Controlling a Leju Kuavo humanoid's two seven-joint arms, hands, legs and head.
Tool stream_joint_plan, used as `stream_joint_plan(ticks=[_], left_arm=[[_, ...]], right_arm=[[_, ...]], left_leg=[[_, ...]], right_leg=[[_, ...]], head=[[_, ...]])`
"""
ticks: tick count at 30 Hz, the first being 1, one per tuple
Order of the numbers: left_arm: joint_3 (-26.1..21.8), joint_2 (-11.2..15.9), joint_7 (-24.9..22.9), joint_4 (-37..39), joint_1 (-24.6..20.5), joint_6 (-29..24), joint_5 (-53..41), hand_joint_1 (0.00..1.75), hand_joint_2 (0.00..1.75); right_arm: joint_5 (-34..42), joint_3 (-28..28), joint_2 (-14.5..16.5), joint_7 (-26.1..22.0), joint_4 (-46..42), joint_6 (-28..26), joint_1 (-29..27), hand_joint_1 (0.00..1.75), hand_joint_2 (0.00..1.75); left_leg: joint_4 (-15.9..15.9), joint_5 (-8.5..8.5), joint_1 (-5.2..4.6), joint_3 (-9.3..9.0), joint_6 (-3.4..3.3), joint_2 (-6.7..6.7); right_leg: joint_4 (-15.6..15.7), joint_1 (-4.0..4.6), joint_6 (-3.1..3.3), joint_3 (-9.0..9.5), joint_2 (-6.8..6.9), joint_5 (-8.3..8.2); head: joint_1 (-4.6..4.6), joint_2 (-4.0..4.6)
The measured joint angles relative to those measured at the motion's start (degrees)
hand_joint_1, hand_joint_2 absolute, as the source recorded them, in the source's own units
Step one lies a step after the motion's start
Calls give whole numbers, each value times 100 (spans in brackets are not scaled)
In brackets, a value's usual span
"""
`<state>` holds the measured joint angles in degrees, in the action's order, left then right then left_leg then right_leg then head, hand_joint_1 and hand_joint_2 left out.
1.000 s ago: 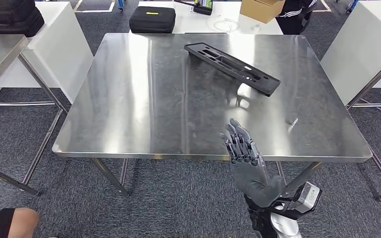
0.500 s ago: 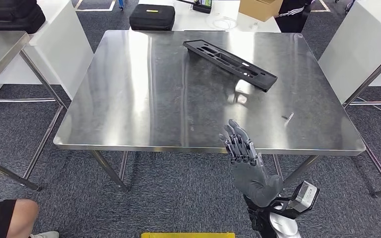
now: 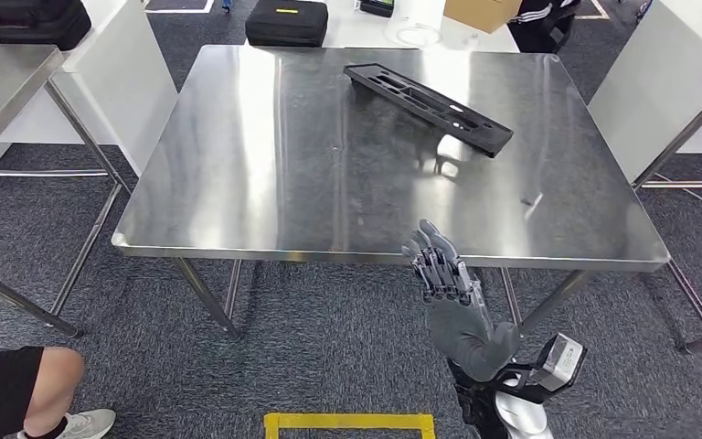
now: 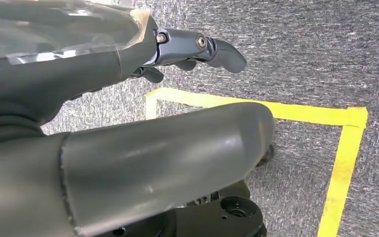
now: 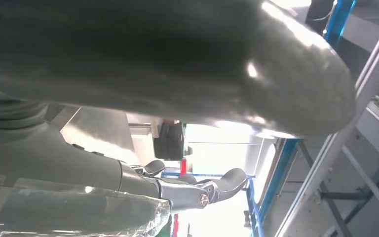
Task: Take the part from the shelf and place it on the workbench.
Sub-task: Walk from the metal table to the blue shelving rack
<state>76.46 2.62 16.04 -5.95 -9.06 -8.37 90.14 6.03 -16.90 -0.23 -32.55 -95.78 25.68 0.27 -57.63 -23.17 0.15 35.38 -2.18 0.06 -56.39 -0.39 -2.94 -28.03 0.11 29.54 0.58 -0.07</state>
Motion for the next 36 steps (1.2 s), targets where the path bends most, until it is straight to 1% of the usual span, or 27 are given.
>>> stream_joint_plan(ticks=[1,3,4,5,7,8,9,10,11,13,14,15,16,18,20,21,23,24,25,26,27,28,29,30,31,33,36], left_arm=[[0,0,0,0,0,0,0,0,0],[0,4,0,1,3,0,0,0,0],[0,8,0,1,4,1,0,0,0],[0,10,0,2,6,1,0,0,0],[0,9,0,2,9,1,0,0,0],[0,7,0,2,10,1,0,0,0],[0,7,0,2,12,0,0,0,0],[0,7,0,2,14,0,0,0,0],[0,8,0,2,15,0,0,0,0],[0,13,0,2,10,0,0,0,0],[0,15,1,2,5,0,0,0,0],[0,16,1,2,3,0,0,0,0],[0,16,1,2,2,0,0,0,0],[0,14,1,2,7,0,0,0,0],[-1,13,1,2,3,0,0,0,0],[-1,13,1,2,-1,-1,0,0,0],[-1,17,2,2,-2,-1,0,0,0],[0,16,2,2,1,-1,0,0,0],[0,15,2,2,4,1,0,0,0],[0,13,2,2,5,1,0,0,0],[0,9,2,2,6,2,0,0,0],[0,6,2,2,6,2,0,0,0],[0,3,2,2,4,2,0,0,0],[0,4,2,2,3,2,0,0,0],[0,8,2,2,2,1,0,0,0],[0,19,2,3,3,0,0,0,0],[0,29,2,7,0,0,0,0,0]], right_arm=[[1,1,-1,-1,0,0,-1,0,0],[2,-1,-3,-2,1,0,0,0,0],[3,-4,-1,-2,1,0,1,0,0],[2,-9,2,-2,1,0,2,0,0],[-1,-16,5,-2,1,0,-1,0,0],[-3,-19,5,-2,2,0,-3,0,0],[-3,-20,5,-1,5,0,-4,0,0],[-4,-21,5,-1,9,0,-5,0,0],[-4,-21,5,-1,12,0,-6,0,0],[-4,-21,5,0,16,0,-5,0,0],[-3,-21,5,0,16,0,-3,0,0],[-3,-22,6,1,16,0,-1,0,0],[-3,-23,8,1,16,0,0,0,0],[-3,-27,10,1,16,0,0,0,0],[-4,-30,10,1,15,0,-1,0,0],[-3,-31,10,1,15,0,-1,0,0],[-2,-35,9,1,16,0,-5,0,0],[-2,-37,8,1,19,0,-8,0,0],[-2,-38,6,1,21,0,-11,0,0],[-1,-38,3,1,23,0,-12,0,0],[-1,-39,1,1,25,0,-11,0,0],[-1,-39,-2,1,25,0,-7,0,0],[-1,-41,-3,2,24,0,-4,0,0],[1,-43,-2,1,23,0,-2,0,0],[2,-43,-3,1,23,0,-2,0,0],[3,-42,-2,0,25,0,-5,0,0],[2,-45,9,1,22,0,-2,0,0]], left_leg=[[9,25,-2,4,38,3],[7,48,23,26,112,0],[-68,-28,34,67,147,-6],[-261,-193,42,151,177,-13],[-969,-684,53,421,229,-20],[-1371,-893,56,558,251,-20],[-1644,-1006,57,630,263,-20],[-1710,-1012,58,600,267,-20],[-1541,-919,60,451,262,-19],[-706,-621,65,-84,228,-20],[-329,-519,59,-304,200,-22],[-94,-470,48,-430,167,-24],[0,-465,30,-465,133,-26],[14,-415,11,-430,52,-24],[45,-351,24,-398,-40,-10],[58,-319,34,-373,-82,-2],[55,-270,31,-295,-117,7],[53,-244,29,-254,-119,9],[50,-220,29,-220,-113,9],[49,-199,30,-196,-102,8],[48,-181,33,-183,-89,5],[46,-167,34,-178,-71,3],[43,-154,24,-172,-47,1],[36,-146,10,-163,-23,1],[28,-149,-2,-153,-27,1],[11,-138,-10,-126,-64,0],[53,-83,-16,-120,-109,-13]], right_leg=[[15,22,53,-15,-4,-17],[26,8,146,-41,-3,-83],[36,-10,196,-54,1,-124],[47,-33,242,-75,5,-169],[45,-39,295,-144,14,-239],[38,-34,301,-188,17,-267],[30,-29,300,-228,18,-292],[20,-27,294,-261,18,-312],[10,-27,287,-284,17,-326],[-12,-27,269,-302,17,-340],[-26,-7,251,-312,17,-346],[-37,10,223,-328,17,-357],[-44,25,192,-348,17,-371],[-50,26,122,-388,16,-399],[-225,11,87,-498,11,-287],[-484,6,89,-622,7,-139],[-1283,-8,104,-969,3,242],[-1626,-15,91,-1106,3,376],[-1781,-22,62,-1144,4,429],[-1676,-30,18,-1048,4,385],[-1325,-38,-30,-827,5,263],[-845,-46,-65,-541,5,121],[-420,-38,-70,-303,2,2],[-126,-36,-53,-152,-1,-77],[14,-35,-24,-84,-5,-112],[34,-53,15,-88,-10,-145],[74,-87,-5,-79,-9,-203]], head=[[-3,0],[-3,0],[-4,0],[-7,0],[-13,0],[-14,0],[-13,0],[-14,0],[-14,0],[-14,0],[-11,0],[-8,0],[-6,0],[-4,0],[2,0],[8,0],[18,0],[17,0],[17,0],[19,0],[19,0],[19,0],[18,0],[15,0],[12,0],[8,0],[4,0]])
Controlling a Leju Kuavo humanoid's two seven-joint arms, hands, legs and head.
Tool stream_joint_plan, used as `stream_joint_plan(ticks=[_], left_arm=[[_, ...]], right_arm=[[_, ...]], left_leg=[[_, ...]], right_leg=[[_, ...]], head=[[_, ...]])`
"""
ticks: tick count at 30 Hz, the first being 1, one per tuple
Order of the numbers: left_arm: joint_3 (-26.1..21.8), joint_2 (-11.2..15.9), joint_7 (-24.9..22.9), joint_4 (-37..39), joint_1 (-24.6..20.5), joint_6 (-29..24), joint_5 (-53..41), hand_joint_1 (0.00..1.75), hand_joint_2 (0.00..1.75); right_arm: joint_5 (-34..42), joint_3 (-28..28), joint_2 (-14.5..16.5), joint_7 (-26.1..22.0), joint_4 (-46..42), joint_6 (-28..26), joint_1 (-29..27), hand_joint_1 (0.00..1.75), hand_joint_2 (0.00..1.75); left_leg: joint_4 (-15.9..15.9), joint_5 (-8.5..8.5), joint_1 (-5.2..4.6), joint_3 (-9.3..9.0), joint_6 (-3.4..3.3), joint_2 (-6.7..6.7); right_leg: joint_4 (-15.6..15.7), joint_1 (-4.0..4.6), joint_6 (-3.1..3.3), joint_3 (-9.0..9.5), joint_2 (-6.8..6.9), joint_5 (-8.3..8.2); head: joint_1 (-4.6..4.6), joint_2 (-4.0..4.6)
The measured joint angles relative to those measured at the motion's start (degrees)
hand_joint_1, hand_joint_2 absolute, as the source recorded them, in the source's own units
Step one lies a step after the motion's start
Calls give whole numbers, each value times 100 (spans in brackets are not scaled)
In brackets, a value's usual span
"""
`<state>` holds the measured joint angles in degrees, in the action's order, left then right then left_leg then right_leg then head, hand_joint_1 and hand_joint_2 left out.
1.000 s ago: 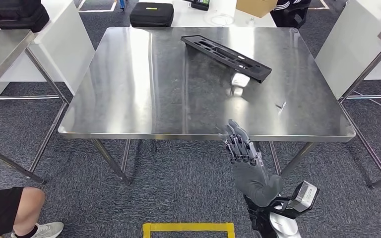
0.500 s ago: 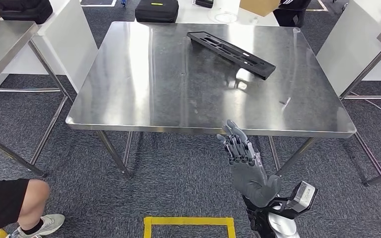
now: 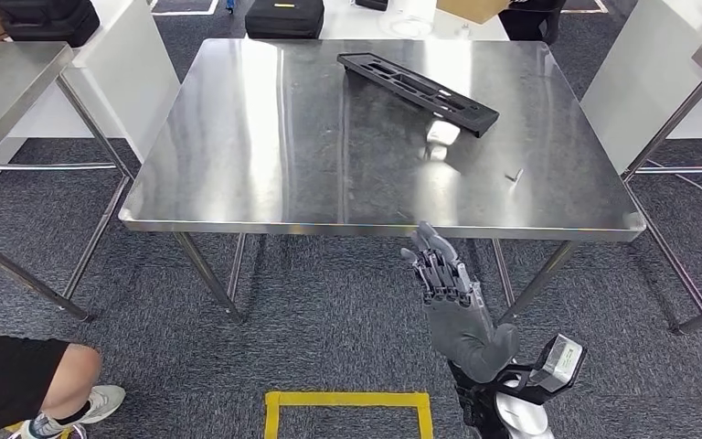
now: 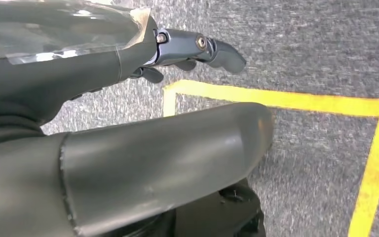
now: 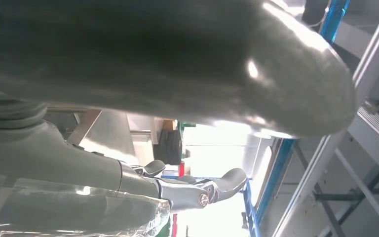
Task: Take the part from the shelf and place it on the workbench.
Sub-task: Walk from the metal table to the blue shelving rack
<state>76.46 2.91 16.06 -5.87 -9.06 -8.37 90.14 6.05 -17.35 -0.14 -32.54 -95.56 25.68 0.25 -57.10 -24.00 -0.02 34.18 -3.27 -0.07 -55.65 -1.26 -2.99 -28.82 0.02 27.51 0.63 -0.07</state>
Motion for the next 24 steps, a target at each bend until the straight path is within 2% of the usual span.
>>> stream_joint_plan(ticks=[2,3,5,6,7,8,9,11,12,13,14,16,17,18,19,21,22,23,24], left_arm=[[0,-5,0,3,-1,-3,0,0,0],[-1,-8,0,4,-3,-4,0,0,0],[-2,-13,0,7,-10,-3,0,0,0],[-2,-15,0,8,-11,-2,0,0,0],[-2,-21,-1,8,-8,0,0,0,0],[-2,-31,-1,8,-5,1,0,0,0],[-2,-40,-1,8,-2,3,0,0,0],[-2,-44,-1,11,-1,6,0,0,0],[-2,-34,-1,19,-1,8,-1,0,0],[-2,-23,1,25,-1,7,-1,0,0],[-2,-13,1,31,-1,4,-1,0,0],[-2,-14,1,31,3,-1,0,0,0],[-2,-14,-1,30,6,0,0,0,0],[-2,-13,-2,30,9,1,0,0,0],[-2,-16,-2,30,11,1,0,0,0],[-2,-20,-2,30,12,2,0,0,0],[-2,-21,-2,30,12,2,0,0,0],[-2,-21,-1,30,14,2,0,0,0],[-2,-21,-1,30,14,2,0,0,0]], right_arm=[[1,-2,6,0,-13,0,1,0,0],[1,-3,7,0,-20,0,5,0,0],[0,-4,-1,0,-22,0,7,0,0],[-1,-5,-6,0,-21,-1,3,0,0],[0,-5,-14,0,-19,-1,-5,0,0],[1,-5,-22,0,-16,-2,-11,0,0],[1,-5,-29,0,-14,-2,-13,0,0],[1,-5,-37,0,-9,-2,-10,0,0],[-1,-7,-34,1,-7,-2,-8,0,0],[0,-6,-34,3,-4,-2,-8,0,0],[1,-4,-33,4,0,-3,-10,0,0],[-1,-2,-34,6,3,-5,-11,0,0],[-3,-3,-34,5,4,-6,-10,0,0],[-4,-4,-34,5,3,-5,-8,0,0],[-4,-4,-33,4,3,-6,-6,0,0],[-5,-4,-32,4,3,-5,-8,0,0],[-6,-4,-31,4,4,-5,-11,0,0],[-7,-5,-31,4,4,-4,-14,0,0],[-6,-5,-31,4,5,-4,-15,0,0]], left_leg=[[253,134,34,-113,-44,4],[391,213,58,-174,-57,13],[543,317,100,-213,-28,31],[549,341,118,-186,-6,34],[543,360,141,-149,31,35],[529,378,172,-112,75,35],[501,390,214,-73,128,33],[353,371,312,35,280,22],[240,335,345,97,366,13],[146,303,356,153,443,6],[85,282,348,187,499,0],[69,302,359,215,555,-1],[36,272,377,240,564,4],[-82,161,387,301,559,11],[-336,-42,383,413,544,17],[-1175,-583,331,732,483,22],[-1566,-779,299,855,447,20],[-1781,-874,266,886,397,19],[-1760,-867,228,797,330,18]], right_leg=[[2,41,0,-19,2,4],[-90,57,9,-72,0,66],[-640,46,27,-354,-6,349],[-1007,19,16,-540,-7,504],[-1311,-16,-21,-694,-7,607],[-1421,-57,-88,-751,-5,618],[-1316,-101,-178,-698,-4,544],[-633,-199,-397,-333,2,259],[-360,-230,-450,-208,-6,156],[-228,-249,-429,-143,-18,106],[-270,-247,-351,-173,-30,113],[-377,-229,-153,-260,-45,104],[-399,-217,-89,-298,-44,83],[-407,-200,-33,-337,-43,53],[-409,-179,22,-383,-40,18],[-411,-120,110,-462,-32,-48],[-412,-83,140,-504,-27,-75],[-413,-44,158,-539,-23,-99],[-413,-6,170,-567,-21,-122]], head=[[0,0],[2,0],[6,0],[4,0],[4,0],[2,0],[2,0],[3,0],[31,0],[43,0],[42,0],[3,0],[-20,0],[-30,0],[-38,0],[-47,0],[-50,0],[-50,0],[-50,0]])
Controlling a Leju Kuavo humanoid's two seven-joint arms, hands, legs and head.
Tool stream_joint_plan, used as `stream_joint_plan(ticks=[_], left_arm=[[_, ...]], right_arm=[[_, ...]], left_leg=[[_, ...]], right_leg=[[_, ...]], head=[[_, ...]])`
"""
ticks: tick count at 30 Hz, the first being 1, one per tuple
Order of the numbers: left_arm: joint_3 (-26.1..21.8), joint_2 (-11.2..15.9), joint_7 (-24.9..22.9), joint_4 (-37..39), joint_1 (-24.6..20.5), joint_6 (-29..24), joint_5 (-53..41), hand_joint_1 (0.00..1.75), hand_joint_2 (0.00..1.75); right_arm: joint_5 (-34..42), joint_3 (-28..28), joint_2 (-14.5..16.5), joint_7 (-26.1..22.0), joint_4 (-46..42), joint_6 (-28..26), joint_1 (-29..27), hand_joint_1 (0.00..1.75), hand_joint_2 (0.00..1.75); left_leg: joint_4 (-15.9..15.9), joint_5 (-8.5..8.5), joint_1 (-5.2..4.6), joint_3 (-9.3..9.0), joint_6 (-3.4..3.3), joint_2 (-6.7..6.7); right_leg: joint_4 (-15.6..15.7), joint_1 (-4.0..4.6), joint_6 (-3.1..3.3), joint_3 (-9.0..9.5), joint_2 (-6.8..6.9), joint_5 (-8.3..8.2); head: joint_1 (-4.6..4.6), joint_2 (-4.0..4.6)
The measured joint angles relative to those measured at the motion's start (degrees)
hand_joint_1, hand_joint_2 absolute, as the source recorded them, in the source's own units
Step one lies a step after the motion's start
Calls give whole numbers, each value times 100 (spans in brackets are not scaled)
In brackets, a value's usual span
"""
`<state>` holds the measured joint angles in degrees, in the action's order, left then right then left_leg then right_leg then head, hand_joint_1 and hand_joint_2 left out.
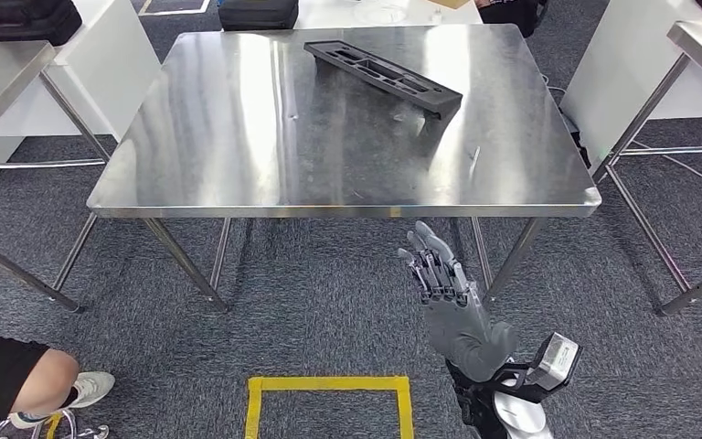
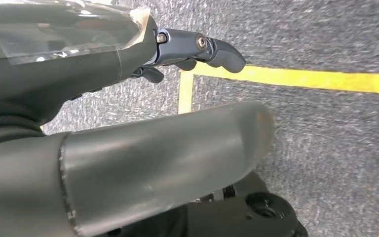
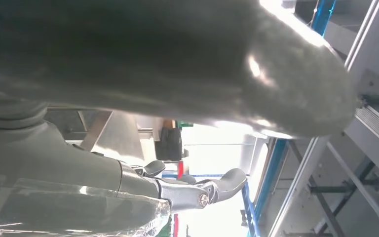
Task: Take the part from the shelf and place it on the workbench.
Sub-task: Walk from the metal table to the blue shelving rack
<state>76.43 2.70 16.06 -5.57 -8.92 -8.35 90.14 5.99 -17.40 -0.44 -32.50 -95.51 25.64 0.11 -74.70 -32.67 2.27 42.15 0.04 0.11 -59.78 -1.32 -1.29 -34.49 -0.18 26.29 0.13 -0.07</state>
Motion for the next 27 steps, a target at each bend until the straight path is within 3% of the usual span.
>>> stream_joint_plan(ticks=[3,5,7,9,11,13,14,15,17,19,20,21,24,27], left_arm=[[0,6,-1,0,-12,1,0,0,0],[0,12,3,0,-25,-2,0,0,0],[0,14,4,0,-26,-5,0,0,0],[0,13,3,0,-26,-6,0,0,0],[0,7,4,0,-29,-5,0,0,0],[0,2,3,0,-24,-3,0,0,0],[0,-2,3,0,-21,-3,0,0,0],[0,-5,3,0,-19,-2,0,0,0],[0,-15,3,0,-18,-2,0,0,0],[0,-21,3,1,-19,-2,0,0,0],[0,-22,3,2,-20,-1,0,0,0],[0,-21,3,2,-20,-1,0,0,0],[0,-24,-6,1,-19,3,-12,0,0],[75,-201,-422,-12,-58,-179,-316,0,0]], right_arm=[[1,0,4,0,-1,0,3,0,0],[2,-1,8,0,-2,0,11,0,0],[4,-1,10,0,-3,0,14,0,0],[6,-1,9,-1,-3,0,14,0,0],[7,-1,4,-1,-2,0,14,0,0],[7,-3,-1,0,2,0,7,0,0],[7,-3,-5,0,5,0,3,0,0],[7,-3,-9,0,8,0,1,0,0],[7,-3,-14,0,13,0,5,0,0],[7,-5,-14,0,13,0,11,0,0],[8,-4,-15,-2,11,0,15,0,0],[9,-2,-15,-4,11,0,16,0,0],[-3,1,-12,5,12,-14,12,0,0],[-259,158,-52,562,449,-613,77,0,0]], left_leg=[[1039,283,-152,-758,-272,-9],[1463,370,-240,-1019,-361,-2],[1519,432,-286,-1011,-358,6],[1619,550,-265,-1007,-354,23],[1699,670,-233,-958,-364,43],[1703,747,-241,-853,-381,51],[1700,784,-248,-801,-381,54],[1697,819,-253,-755,-377,56],[1688,877,-258,-688,-357,53],[1674,918,-277,-657,-310,50],[1665,919,-288,-650,-292,49],[1662,910,-299,-645,-293,47],[1682,933,-292,-640,-312,40],[1708,998,-277,-648,-245,39]], right_leg=[[3,87,2,-39,-2,-62],[9,97,-28,-42,7,-98],[32,81,-92,-43,20,-144],[-19,85,-144,-102,22,-104],[-441,93,-122,-290,18,191],[-1161,89,-105,-536,16,572],[-1390,84,-124,-584,16,677],[-1408,81,-157,-525,17,697],[-736,76,-237,-39,20,522],[31,91,-208,426,20,362],[217,95,-164,524,19,328],[269,100,-111,535,17,318],[289,112,-39,522,18,267],[288,126,-1,494,16,232]], head=[[6,0],[12,0],[12,0],[15,0],[32,0],[43,0],[43,0],[43,0],[44,0],[38,0],[32,0],[26,0],[21,0],[15,0]])
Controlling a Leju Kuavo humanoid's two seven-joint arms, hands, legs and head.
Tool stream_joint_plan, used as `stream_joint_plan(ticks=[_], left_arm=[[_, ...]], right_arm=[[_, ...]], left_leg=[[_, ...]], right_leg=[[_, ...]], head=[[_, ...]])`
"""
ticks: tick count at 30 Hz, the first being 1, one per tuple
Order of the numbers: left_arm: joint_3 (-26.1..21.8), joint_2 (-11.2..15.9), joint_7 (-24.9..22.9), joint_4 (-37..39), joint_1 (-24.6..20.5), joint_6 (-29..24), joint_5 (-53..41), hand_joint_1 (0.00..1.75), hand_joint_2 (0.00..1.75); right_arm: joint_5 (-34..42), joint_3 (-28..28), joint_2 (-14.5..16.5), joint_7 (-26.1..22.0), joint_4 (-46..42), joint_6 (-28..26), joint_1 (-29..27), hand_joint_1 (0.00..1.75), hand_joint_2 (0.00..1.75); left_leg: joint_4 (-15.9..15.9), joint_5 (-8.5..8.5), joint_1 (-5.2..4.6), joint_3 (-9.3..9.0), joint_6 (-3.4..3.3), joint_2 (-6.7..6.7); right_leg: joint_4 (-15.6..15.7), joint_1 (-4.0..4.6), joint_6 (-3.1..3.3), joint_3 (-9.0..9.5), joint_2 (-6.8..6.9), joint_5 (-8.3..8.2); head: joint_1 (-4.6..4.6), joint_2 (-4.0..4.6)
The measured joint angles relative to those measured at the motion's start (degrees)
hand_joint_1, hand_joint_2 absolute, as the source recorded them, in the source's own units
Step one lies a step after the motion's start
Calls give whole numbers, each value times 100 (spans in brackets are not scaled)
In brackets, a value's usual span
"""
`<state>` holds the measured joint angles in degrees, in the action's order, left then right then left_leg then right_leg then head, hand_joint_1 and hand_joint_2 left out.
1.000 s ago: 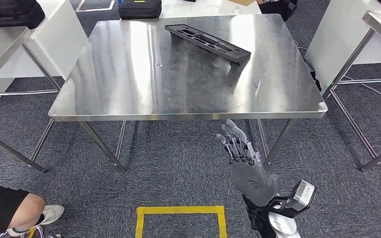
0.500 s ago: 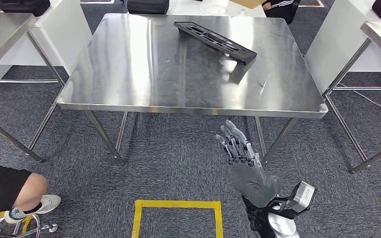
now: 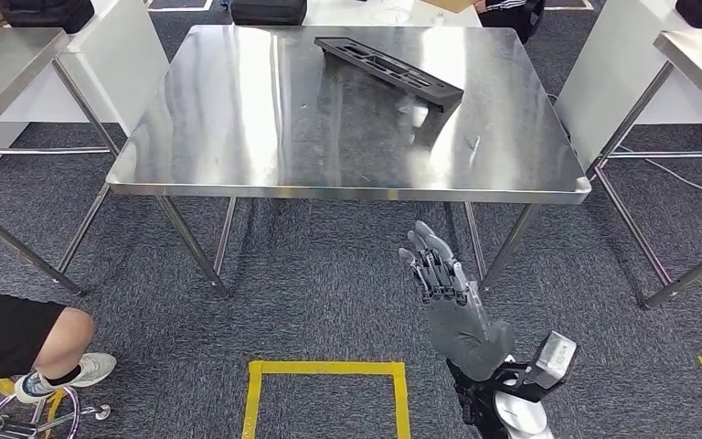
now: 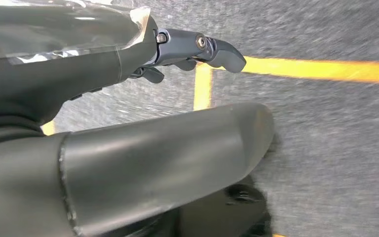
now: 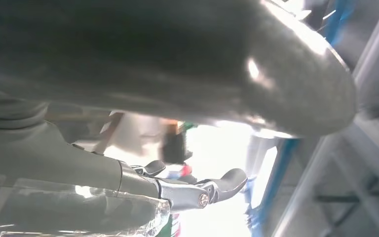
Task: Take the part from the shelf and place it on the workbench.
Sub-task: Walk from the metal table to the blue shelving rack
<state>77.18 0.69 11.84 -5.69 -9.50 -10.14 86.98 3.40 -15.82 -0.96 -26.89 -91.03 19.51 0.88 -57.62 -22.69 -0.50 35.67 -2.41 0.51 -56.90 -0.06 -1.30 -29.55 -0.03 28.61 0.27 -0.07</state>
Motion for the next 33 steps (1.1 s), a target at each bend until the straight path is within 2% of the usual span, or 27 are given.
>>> stream_joint_plan(ticks=[2,3,4,5,7,8,9,12,14,15,16,18,20,23,25,27,30,31,33], left_arm=[[144,-337,-429,-48,-95,-463,-251,0,0],[212,-531,-527,-87,-146,-670,-317,0,0],[269,-680,-524,-127,-179,-792,-351,0,0],[307,-794,-456,-160,-184,-838,-362,0,0],[349,-870,-314,-175,-153,-847,-354,0,0],[365,-886,-261,-177,-144,-838,-352,0,0],[381,-893,-225,-177,-144,-820,-359,0,0],[420,-902,-112,-178,-148,-793,-403,0,0],[437,-906,-66,-180,-151,-795,-437,0,0],[450,-910,-57,-181,-155,-798,-463,0,0],[465,-915,-54,-184,-159,-801,-487,0,0],[497,-922,-58,-187,-164,-812,-517,0,0],[520,-923,-58,-189,-165,-831,-522,0,0],[532,-923,0,-195,-167,-858,-521,0,0],[531,-921,49,-196,-167,-945,-497,0,0],[522,-894,75,-196,-166,-975,-455,0,0],[513,-747,22,-196,-163,-494,-423,0,0],[513,-694,17,-196,-163,-343,-422,0,0],[513,-609,25,-195,-167,-226,-421,0,0]], right_arm=[[-210,486,-197,675,1344,-958,306,0,0],[-303,872,-332,832,2095,-1388,459,0,0],[-417,1295,-456,780,2650,-1650,561,0,0],[-569,1687,-539,501,2865,-1675,625,0,0],[-842,2177,-583,-180,2611,-1326,813,0,0],[-926,2316,-584,-321,2380,-1125,925,0,0],[-940,2421,-596,-233,2175,-1007,1005,0,0],[-818,2687,-775,790,1900,-975,1039,0,0],[-956,2797,-911,1555,2279,-1260,1030,0,0],[-1146,2834,-950,1842,2746,-1541,1052,0,0],[-1352,2867,-969,1992,3330,-1854,1055,0,0],[-1625,2918,-968,1964,4539,-2330,999,0,0],[-1759,2935,-933,2001,5386,-2458,922,0,0],[-1712,2974,-891,2302,6249,-2320,852,0,0],[-1608,3034,-864,1887,6565,-2207,790,0,0],[-1606,3055,-881,1201,6697,-2092,840,0,0],[-1564,3056,-1004,130,6555,-1779,1124,0,0],[-1532,3055,-1036,-81,6376,-1685,1234,0,0],[-1464,3053,-1071,-123,5882,-1556,1419,0,0]], left_leg=[[3,34,-9,10,-14,-27],[3,62,-18,35,-24,-79],[3,91,-30,71,-28,-127],[3,115,-40,116,-22,-158],[1,145,-56,183,-27,-91],[0,151,-58,199,-33,-41],[-1,155,-57,204,-39,-12],[1,147,-47,206,-41,-54],[1,139,-49,208,-44,-72],[1,137,-50,207,-46,-72],[-1,138,-51,206,-50,-76],[-4,145,-62,214,-62,-97],[-5,154,-77,228,-76,-105],[-5,154,-81,229,-84,-93],[-3,151,-85,241,-86,-94],[-2,152,-92,250,-85,-79],[-1,159,-100,243,-93,-46],[-1,162,-100,241,-97,-36],[-2,169,-99,237,-106,-26]], right_leg=[[-2,-6,-10,0,28,-19],[-6,-8,-25,2,78,-21],[-12,-8,-38,1,128,-26],[-19,-8,-46,-19,159,-36],[-28,-10,-63,-95,90,-92],[-28,-17,-70,-131,42,-111],[-26,-23,-75,-160,16,-121],[-20,-33,-73,-189,57,-94],[-17,-31,-78,-180,72,-86],[-15,-30,-82,-176,72,-86],[-13,-29,-85,-169,76,-86],[-11,-28,-95,-147,98,-90],[-12,-29,-111,-135,106,-99],[-12,-30,-117,-162,99,-100],[-13,-29,-118,-159,99,-101],[-15,-28,-123,-152,78,-108],[-16,-28,-128,-169,41,-120],[-15,-30,-126,-184,33,-124],[-14,-39,-120,-213,29,-128]], head=[[-50,0],[-63,0],[-54,0],[-22,0],[32,0],[33,0],[27,0],[32,0],[32,0],[33,0],[34,0],[35,0],[29,0],[30,0],[30,0],[27,0],[31,0],[31,0],[32,0]])
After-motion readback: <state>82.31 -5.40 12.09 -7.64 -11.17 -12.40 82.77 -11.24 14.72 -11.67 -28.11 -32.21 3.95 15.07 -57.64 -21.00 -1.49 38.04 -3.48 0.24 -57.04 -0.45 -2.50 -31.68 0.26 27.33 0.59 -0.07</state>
